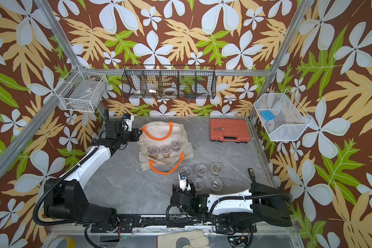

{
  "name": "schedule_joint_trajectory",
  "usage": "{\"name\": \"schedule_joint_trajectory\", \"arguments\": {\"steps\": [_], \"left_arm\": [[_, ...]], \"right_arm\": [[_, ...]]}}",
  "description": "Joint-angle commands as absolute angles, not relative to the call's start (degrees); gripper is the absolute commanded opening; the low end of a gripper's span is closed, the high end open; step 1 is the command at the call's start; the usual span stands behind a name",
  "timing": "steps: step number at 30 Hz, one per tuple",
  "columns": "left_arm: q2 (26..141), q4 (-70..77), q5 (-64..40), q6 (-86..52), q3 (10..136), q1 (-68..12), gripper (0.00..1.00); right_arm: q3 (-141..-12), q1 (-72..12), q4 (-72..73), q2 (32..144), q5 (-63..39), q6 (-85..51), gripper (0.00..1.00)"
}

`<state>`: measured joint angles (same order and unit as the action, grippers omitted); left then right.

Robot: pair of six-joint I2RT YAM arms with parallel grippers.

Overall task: Take out the seed jars from the canvas bag
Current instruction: Place the seed jar at the center of the board.

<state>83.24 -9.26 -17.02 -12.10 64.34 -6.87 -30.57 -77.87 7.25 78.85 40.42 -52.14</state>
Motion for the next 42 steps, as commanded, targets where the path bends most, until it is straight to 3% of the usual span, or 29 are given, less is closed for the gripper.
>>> {"name": "schedule_joint_trajectory", "arguments": {"steps": [1,10,23,31,33,35,36,39,42], "left_arm": [[83.51,-9.22,-16.95,-12.22,64.33,-6.89,0.0],[83.67,-9.15,-16.97,-12.28,64.34,-6.93,0.0],[83.51,-9.64,-16.75,-12.14,64.34,-6.9,0.0],[83.1,-10.6,-17.07,-11.13,65.21,-6.94,0.02],[82.97,-11.51,-17.26,-10.19,65.79,-6.94,0.22],[82.47,-12.46,-17.56,-8.42,66.41,-6.87,0.59],[82.15,-13.21,-17.57,-7.45,67.02,-6.85,0.69],[80.33,-14.43,-18.43,-4.64,68.28,-6.86,0.85],[78.73,-16.47,-19.85,-1.98,70.25,-6.86,0.87]], "right_arm": [[-30.67,-77.45,13.01,80.42,40.27,-50.26,0.65],[-31.2,-76.56,15.73,84.96,39.22,-49.17,0.68],[-33.37,-75.59,14.7,87.71,35.71,-48.34,0.83],[-36.15,-75.59,5.9,81.45,36.55,-50.7,0.93],[-37.45,-75.6,1.31,78.09,37.51,-51.93,0.95],[-38.23,-75.42,-2.71,73.74,37.87,-52.52,0.96],[-38.33,-75.26,-4.2,71.72,37.82,-52.55,0.97],[-39.06,-73.25,-10.12,65.47,36.76,-54.22,0.98],[-39.63,-70.38,-13.89,59.44,34.68,-54.17,0.99]]}}
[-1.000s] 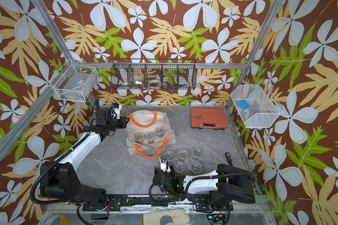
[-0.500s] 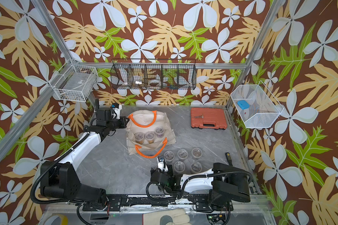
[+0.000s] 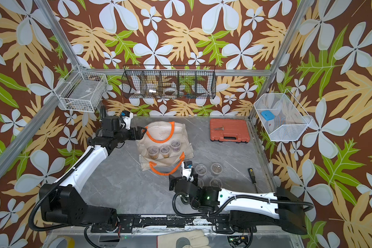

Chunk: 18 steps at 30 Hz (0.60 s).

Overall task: Take out the seed jars from the canvas bag
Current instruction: Place the seed jar at the center of the board, then pick up the seed jar from the canvas bag.

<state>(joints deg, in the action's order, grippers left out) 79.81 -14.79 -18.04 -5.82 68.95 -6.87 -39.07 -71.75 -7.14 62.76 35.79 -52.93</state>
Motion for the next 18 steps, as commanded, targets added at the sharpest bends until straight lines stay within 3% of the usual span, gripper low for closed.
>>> {"name": "schedule_joint_trajectory", "arguments": {"steps": [1,6,18], "left_arm": [[78.3,-16.91,-20.51,-1.26,70.89,-6.85,0.87],[80.07,-16.71,-22.96,0.2,74.85,-7.72,0.88],[97.54,-26.14,-2.61,8.14,90.09,-15.3,0.83]], "right_arm": [[-39.92,-69.34,-14.78,57.65,34.02,-53.84,0.99],[-43.14,-59.87,-19.08,53.53,26.63,-52.88,0.99],[-60.15,-54.76,-22.09,66.51,17.8,-46.79,0.99]]}}
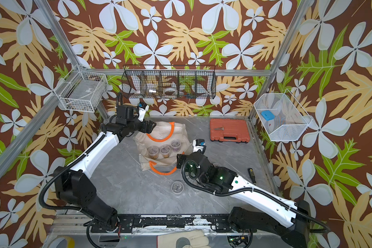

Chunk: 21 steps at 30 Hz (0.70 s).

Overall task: Take out the seed jars from the canvas bag
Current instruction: Pick up the seed jar from the canvas bag.

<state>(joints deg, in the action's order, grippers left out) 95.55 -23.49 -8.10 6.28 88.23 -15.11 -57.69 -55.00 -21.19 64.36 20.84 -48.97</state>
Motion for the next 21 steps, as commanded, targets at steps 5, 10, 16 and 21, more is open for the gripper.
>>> {"name": "schedule_joint_trajectory", "arguments": {"steps": [5,10,16,21], "left_arm": [[102.48,-28.43,-2.37,7.53,92.72,-15.31,0.69],[101.88,-28.73,-2.25,6.86,92.38,-15.38,0.27],[96.76,-26.48,0.57,5.77,90.4,-15.36,0.01],[91.69,-20.9,-0.79,4.07,84.64,-15.38,0.0]], "right_arm": [[-66.65,-54.33,-22.5,72.09,14.9,-45.17,0.99],[-74.15,-53.57,-22.03,78.24,11.74,-43.52,0.99],[-82.18,-53.04,-21.73,88.59,8.44,-42.21,0.99],[-83.77,-52.83,-19.8,95.54,6.75,-43.77,0.99]]}}
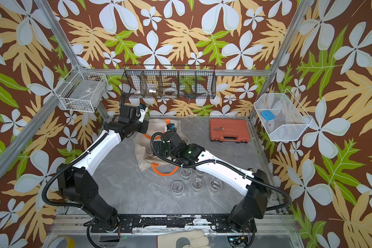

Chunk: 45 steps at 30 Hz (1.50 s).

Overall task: Take out the seed jars from the canvas bag
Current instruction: Pick up the seed jar from the canvas bag.

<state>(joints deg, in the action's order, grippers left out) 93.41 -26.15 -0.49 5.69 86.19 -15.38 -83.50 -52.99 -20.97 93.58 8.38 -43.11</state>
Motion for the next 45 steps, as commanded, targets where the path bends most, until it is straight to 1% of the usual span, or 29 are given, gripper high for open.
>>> {"name": "schedule_joint_trajectory", "arguments": {"steps": [1,7,13,19,25,30,37,45], "left_arm": [[91.06,-19.99,-1.57,3.67,83.4,-15.4,0.0],[88.45,-15.96,-5.11,0.91,78.83,-15.33,0.0],[86.4,-13.79,-8.1,-0.34,77.06,-15.36,0.0],[84.99,-11.37,-10.38,-1.45,74.75,-15.42,0.0],[84.25,-10.18,-12.54,-2.55,74.02,-15.34,0.0],[83.17,-8.97,-13.25,-2.82,72.74,-15.31,0.0],[83.01,-8.94,-14.02,-3.07,72.7,-15.34,0.0],[82.54,-8.75,-14.68,-3.55,72.03,-15.38,0.0]], "right_arm": [[-83.38,-52.74,-19.1,96.68,6.43,-44.3,0.99],[-79.79,-52.26,-15.9,101.52,5.71,-48.25,0.98],[-74.96,-51.2,-13.6,101.52,5.11,-52.54,0.98],[-81.27,-50.04,-16.99,103.62,9.13,-52.11,0.97],[-85.58,-49.22,-17.02,108.31,10.03,-54.69,0.97],[-86.69,-49.01,-17.04,111.74,10.81,-57.32,0.96],[-84.92,-49.01,-14.36,112.64,11.9,-58.19,0.93],[-90.97,-48.98,-15.34,117.86,14.21,-59.73,0.94]]}}
